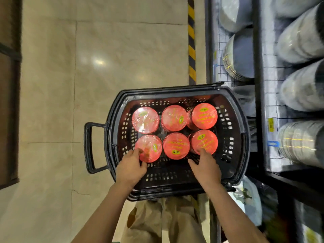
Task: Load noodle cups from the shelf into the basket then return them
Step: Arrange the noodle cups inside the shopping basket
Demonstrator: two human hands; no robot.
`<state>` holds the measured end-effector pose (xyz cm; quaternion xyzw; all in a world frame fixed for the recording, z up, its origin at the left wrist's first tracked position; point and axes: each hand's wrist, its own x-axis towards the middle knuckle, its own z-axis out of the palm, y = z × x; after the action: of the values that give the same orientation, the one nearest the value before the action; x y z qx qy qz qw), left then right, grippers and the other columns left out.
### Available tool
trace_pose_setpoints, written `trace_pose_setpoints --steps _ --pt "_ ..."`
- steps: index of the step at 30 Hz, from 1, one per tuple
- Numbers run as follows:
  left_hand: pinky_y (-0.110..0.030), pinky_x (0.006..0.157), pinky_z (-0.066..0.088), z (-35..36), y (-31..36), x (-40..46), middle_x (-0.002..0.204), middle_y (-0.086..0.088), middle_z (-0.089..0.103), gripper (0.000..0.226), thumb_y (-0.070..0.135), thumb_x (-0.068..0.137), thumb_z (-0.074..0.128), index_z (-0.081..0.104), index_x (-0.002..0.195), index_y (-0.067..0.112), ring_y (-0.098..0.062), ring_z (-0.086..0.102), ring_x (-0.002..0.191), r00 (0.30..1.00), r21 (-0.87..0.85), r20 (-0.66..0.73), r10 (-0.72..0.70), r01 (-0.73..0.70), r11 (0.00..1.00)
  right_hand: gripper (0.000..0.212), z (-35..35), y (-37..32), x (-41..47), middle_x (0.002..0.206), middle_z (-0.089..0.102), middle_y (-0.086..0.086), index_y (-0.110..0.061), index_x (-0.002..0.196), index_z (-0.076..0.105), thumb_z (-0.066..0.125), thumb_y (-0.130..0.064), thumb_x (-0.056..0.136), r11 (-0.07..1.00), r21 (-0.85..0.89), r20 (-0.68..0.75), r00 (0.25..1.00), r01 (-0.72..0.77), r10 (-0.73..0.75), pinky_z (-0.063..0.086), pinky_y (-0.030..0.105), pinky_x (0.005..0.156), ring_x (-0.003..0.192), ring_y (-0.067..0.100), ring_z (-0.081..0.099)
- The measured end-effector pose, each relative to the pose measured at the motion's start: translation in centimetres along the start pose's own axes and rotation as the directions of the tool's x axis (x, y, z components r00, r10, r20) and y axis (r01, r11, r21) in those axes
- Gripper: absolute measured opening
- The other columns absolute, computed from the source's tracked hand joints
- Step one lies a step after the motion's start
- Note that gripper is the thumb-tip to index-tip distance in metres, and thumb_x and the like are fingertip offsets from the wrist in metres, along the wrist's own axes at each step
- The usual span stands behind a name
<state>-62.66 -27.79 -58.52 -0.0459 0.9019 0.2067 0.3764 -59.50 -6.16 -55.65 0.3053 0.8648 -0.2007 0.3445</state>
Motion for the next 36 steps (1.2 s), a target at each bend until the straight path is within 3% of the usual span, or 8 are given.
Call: trace_pose_setpoints --steps 5,10,18,23,29,31,33,36 --pt "-0.038 0.084 0.045 -6.9 5.7 -6.9 0.114 -0.009 0.055 0.043 0.027 0.083 0.056 0.050 0.124 0.013 -0.029 0.053 0.108 0.965 0.206 -0.103 0.241 -0.217 0.954 0.048 -7.6 -0.8 -7.2 0.132 0.047 0.003 -0.021 0.134 0.041 0.051 -0.041 0.092 0.977 -0.164 -0.070 0.987 0.133 -0.146 0.047 0.036 0.087 0.121 0.023 0.049" --pt "-0.041 0.073 0.049 -11.0 10.1 -14.6 0.106 -0.012 0.062 0.043 0.028 0.076 0.053 0.059 0.114 0.009 -0.035 0.060 0.095 0.895 0.280 -0.174 0.410 -0.354 0.892 0.049 -13.6 0.4 -14.7 0.132 0.047 0.002 -0.022 0.137 0.037 0.046 -0.042 0.094 0.970 -0.154 -0.184 0.959 0.188 -0.215 0.044 0.033 0.087 0.120 0.023 0.049" --pt "-0.030 0.052 0.052 -14.6 15.6 -25.4 0.085 -0.004 0.065 0.047 0.039 0.069 0.042 0.063 0.103 0.014 -0.026 0.065 0.069 0.788 0.290 -0.189 0.586 -0.525 0.800 0.049 -19.6 4.6 -26.3 0.132 0.048 -0.005 -0.029 0.135 0.038 0.050 -0.046 0.091 0.972 0.016 -0.346 0.913 0.234 -0.215 0.043 0.029 0.089 0.123 0.014 0.047" --pt "-0.022 0.048 0.047 -16.0 18.4 -28.6 0.080 0.008 0.064 0.040 0.042 0.066 0.047 0.064 0.097 0.022 -0.013 0.064 0.064 0.662 0.341 -0.182 0.727 -0.652 0.678 0.050 -20.9 6.8 -31.4 0.138 0.041 -0.012 -0.033 0.137 0.033 0.048 -0.049 0.092 0.974 0.155 -0.449 0.890 0.163 -0.077 0.042 0.027 0.091 0.126 0.012 0.044" --pt "-0.018 0.047 0.048 -16.4 20.4 -30.3 0.083 0.011 0.063 0.041 0.046 0.067 0.044 0.065 0.095 0.025 -0.006 0.063 0.062 0.435 0.382 0.029 0.900 -0.837 0.392 0.048 -19.5 8.0 -38.3 0.133 0.043 -0.013 -0.038 0.134 0.034 0.048 -0.052 0.090 0.881 0.473 -0.509 0.818 0.005 0.269 0.041 0.024 0.094 0.122 0.010 0.046" --pt "-0.020 0.060 0.050 -16.2 21.1 -31.1 0.098 0.011 0.062 0.051 0.050 0.069 0.038 0.062 0.108 0.027 -0.008 0.065 0.080 0.402 0.375 0.120 0.908 -0.865 0.333 0.049 -18.1 8.1 -40.7 0.136 0.041 -0.013 -0.039 0.134 0.033 0.050 -0.051 0.090 0.830 0.555 -0.506 0.772 -0.050 0.384 0.039 0.023 0.094 0.124 0.009 0.045" --pt "-0.021 0.085 0.043 -15.8 22.2 -32.3 0.126 0.012 0.049 0.063 0.053 0.074 0.027 0.043 0.131 0.031 -0.008 0.052 0.112 0.352 0.399 0.214 0.911 -0.883 0.248 0.050 -16.6 8.3 -42.9 0.138 0.039 -0.014 -0.039 0.135 0.032 0.050 -0.050 0.090 0.772 0.629 -0.488 0.729 -0.087 0.480 0.037 0.021 0.094 0.125 0.008 0.044" --pt "-0.018 0.094 0.036 -14.9 24.4 -34.3 0.136 0.015 0.037 0.067 0.060 0.076 0.020 0.028 0.138 0.036 -0.006 0.041 0.122 0.209 0.341 0.245 0.947 -0.933 0.117 0.051 -15.4 9.2 -46.0 0.138 0.037 -0.017 -0.039 0.135 0.030 0.051 -0.050 0.090 0.712 0.694 -0.485 0.658 -0.112 0.576 0.036 0.018 0.096 0.126 0.004 0.043"
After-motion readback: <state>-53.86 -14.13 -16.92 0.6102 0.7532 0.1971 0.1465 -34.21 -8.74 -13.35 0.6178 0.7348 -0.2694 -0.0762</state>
